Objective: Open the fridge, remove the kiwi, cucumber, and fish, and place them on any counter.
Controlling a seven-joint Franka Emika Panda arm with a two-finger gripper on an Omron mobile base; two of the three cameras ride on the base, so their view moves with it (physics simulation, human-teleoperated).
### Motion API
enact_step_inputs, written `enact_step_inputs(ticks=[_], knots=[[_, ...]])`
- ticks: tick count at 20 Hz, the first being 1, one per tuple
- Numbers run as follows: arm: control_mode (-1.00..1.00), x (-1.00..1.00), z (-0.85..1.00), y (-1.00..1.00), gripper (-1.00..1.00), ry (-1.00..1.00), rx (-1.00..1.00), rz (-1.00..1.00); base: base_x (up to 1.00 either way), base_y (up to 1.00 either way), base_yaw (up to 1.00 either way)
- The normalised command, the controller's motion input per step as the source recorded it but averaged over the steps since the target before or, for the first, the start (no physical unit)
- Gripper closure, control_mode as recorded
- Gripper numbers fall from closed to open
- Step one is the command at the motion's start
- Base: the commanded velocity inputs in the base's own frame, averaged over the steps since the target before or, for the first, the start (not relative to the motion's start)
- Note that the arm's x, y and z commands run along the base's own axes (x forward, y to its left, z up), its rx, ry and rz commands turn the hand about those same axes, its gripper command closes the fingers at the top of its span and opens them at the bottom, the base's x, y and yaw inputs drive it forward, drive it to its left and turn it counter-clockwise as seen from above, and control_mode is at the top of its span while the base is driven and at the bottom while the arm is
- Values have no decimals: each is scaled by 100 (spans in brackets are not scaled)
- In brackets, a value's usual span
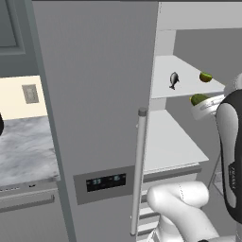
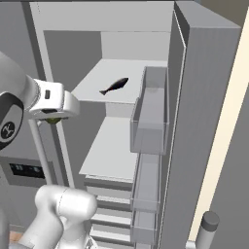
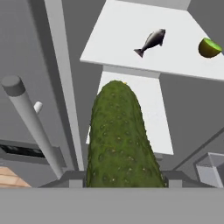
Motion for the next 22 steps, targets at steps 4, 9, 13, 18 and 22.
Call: enact_step_inputs(ticks=[4, 9, 13, 18, 22], knots=[[-100, 0, 0, 0, 100, 0, 0, 0, 0, 0, 0], [100, 0, 0, 0, 100, 0, 0, 0, -13, 0, 0], [100, 0, 0, 0, 100, 0, 0, 0, -84, 5, 1], [100, 0, 0, 0, 100, 0, 0, 0, -91, 37, 5], [100, 0, 0, 0, 100, 0, 0, 0, -56, 97, 12]])
